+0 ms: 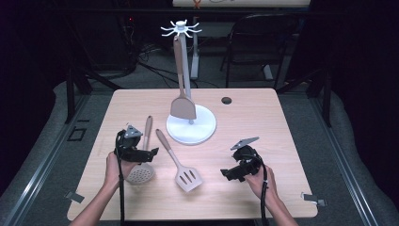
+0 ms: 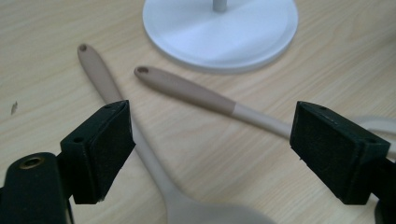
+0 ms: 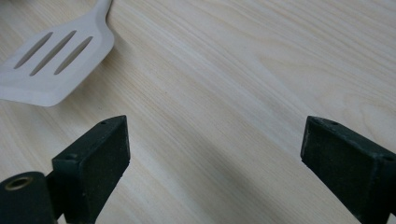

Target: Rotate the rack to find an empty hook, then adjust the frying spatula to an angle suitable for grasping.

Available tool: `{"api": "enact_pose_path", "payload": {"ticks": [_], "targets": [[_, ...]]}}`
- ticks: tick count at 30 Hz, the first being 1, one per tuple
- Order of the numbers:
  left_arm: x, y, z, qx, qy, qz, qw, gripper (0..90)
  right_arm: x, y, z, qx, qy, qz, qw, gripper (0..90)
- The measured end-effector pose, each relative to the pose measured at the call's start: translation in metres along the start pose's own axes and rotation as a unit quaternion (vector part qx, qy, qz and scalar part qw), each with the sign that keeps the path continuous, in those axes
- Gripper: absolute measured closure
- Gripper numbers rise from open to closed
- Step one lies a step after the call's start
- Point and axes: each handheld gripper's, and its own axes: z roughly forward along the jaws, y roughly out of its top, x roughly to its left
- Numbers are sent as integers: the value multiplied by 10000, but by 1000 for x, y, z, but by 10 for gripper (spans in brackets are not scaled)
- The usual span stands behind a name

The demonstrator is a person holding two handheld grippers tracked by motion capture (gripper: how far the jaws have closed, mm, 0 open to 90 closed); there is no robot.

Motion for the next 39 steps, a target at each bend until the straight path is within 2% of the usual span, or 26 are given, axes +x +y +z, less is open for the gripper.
{"api": "enact_pose_path", "payload": {"ticks": [2, 3, 4, 6, 10, 11, 13, 15, 17, 19, 20, 21, 22, 24, 28, 31, 34, 39], "targets": [[-1, -3, -3, -37, 118, -23, 9999, 111, 1, 1, 2, 59, 16, -47, 10000, 80], [-1, -4, -4, -102, 91, -61, 9999, 108, 2, 2, 4, -2, 23, -50, 10000, 80], [0, -4, -6, -101, 72, -23, 9999, 106, 2, 2, 4, 86, 56, -113, 9999, 80], [0, -6, -8, -135, 132, -54, 9998, 95, 5, 2, 7, 58, 69, -165, 9998, 79], [3, -9, -10, -105, 79, -237, 9996, 56, 8, 2, 8, 94, 185, -194, 9996, 81], [3, -10, -9, -105, 88, -284, 9995, 49, 8, 2, 8, 96, 153, -200, 9996, 93], [3, -11, -8, -56, 18, -395, 9992, 38, 8, 2, 9, 98, -64, -168, 9998, 144], [2, -12, -7, -68, -3, -480, 9988, 35, 9, 5, 10, 156, -262, -144, 9994, 237], [0, -11, -7, -7, 11, -438, 9990, 32, 10, 6, 11, 170, -250, -89, 9995, 312], [-2, -12, -7, -40, 23, -502, 9987, 32, 12, 6, 12, 257, -256, -212, 9991, 439], [-2, -12, -7, -20, 4, -526, 9986, 31, 13, 6, 13, 264, -171, -201, 9993, 487], [-3, -12, -7, -15, 4, -541, 9985, 30, 13, 6, 13, 321, -172, -284, 9989, 595], [-4, -12, -6, -13, -3, -559, 9984, 30, 15, 7, 11, 333, -175, -344, 9987, 656], [-6, -12, -5, 13, -1, -527, 9986, 26, 18, 7, 10, 216, -122, -449, 9987, 769], [-9, -11, -4, 84, 18, -421, 9991, 13, 29, 11, 5, -4, -45, -516, 9987, 893], [-8, -12, -3, 61, 31, -466, 9989, 10, 40, 15, 7, -136, 15, -613, 9980, 900], [-5, -13, -1, 83, 44, -505, 9987, 2, 54, 20, 13, -182, 180, -707, 9972, 900], [-3, -14, 0, 71, 39, -506, 9987, 2, 81, 25, 20, -193, 491, -1003, 9936, 897]]}}
